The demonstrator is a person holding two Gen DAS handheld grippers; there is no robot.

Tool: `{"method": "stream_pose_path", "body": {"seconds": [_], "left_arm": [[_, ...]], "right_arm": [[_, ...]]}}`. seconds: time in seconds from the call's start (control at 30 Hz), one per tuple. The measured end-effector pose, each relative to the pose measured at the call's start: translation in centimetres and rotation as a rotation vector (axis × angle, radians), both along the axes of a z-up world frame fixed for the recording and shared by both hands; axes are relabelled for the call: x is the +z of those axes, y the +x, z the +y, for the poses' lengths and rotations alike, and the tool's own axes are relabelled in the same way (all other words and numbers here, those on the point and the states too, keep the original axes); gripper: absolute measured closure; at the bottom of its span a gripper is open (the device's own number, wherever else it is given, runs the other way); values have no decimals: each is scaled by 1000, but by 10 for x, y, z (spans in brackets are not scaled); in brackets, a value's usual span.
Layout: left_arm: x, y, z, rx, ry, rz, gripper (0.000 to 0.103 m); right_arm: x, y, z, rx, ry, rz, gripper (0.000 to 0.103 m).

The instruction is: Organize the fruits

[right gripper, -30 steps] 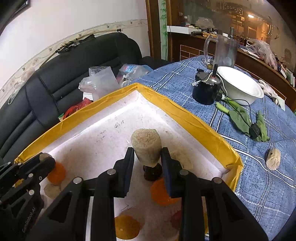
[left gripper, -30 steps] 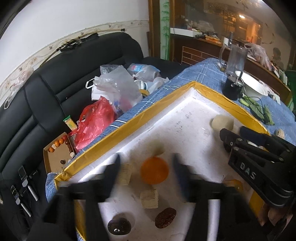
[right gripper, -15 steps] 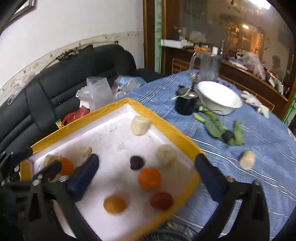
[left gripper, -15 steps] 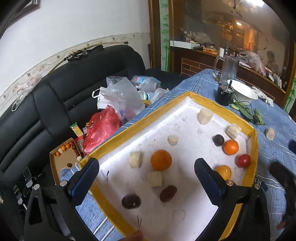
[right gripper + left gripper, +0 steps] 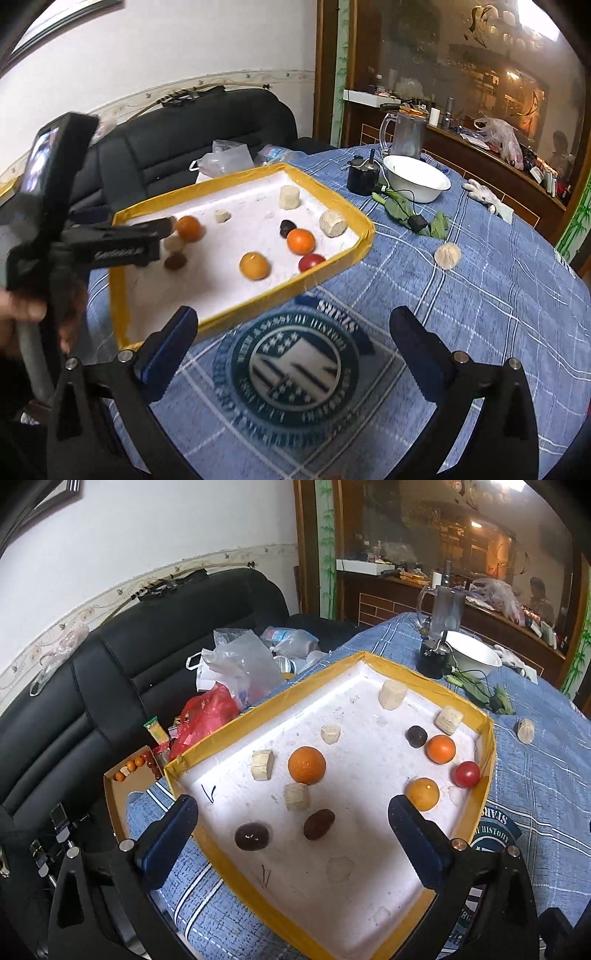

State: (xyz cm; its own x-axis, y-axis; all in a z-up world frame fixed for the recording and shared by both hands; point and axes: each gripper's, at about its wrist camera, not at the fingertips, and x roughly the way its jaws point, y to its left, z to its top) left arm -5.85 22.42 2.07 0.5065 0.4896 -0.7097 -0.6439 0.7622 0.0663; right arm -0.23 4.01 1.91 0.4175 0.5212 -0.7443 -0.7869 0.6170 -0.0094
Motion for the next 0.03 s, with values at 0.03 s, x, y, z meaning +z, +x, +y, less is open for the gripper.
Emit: {"method": "stream_pose_path", "body": {"seconds": [0.03], "left_arm": [[0,0,-1,-4,-1,-1,0]], "right_arm": [[1,-3,-2,3,0,-2,0]]}}
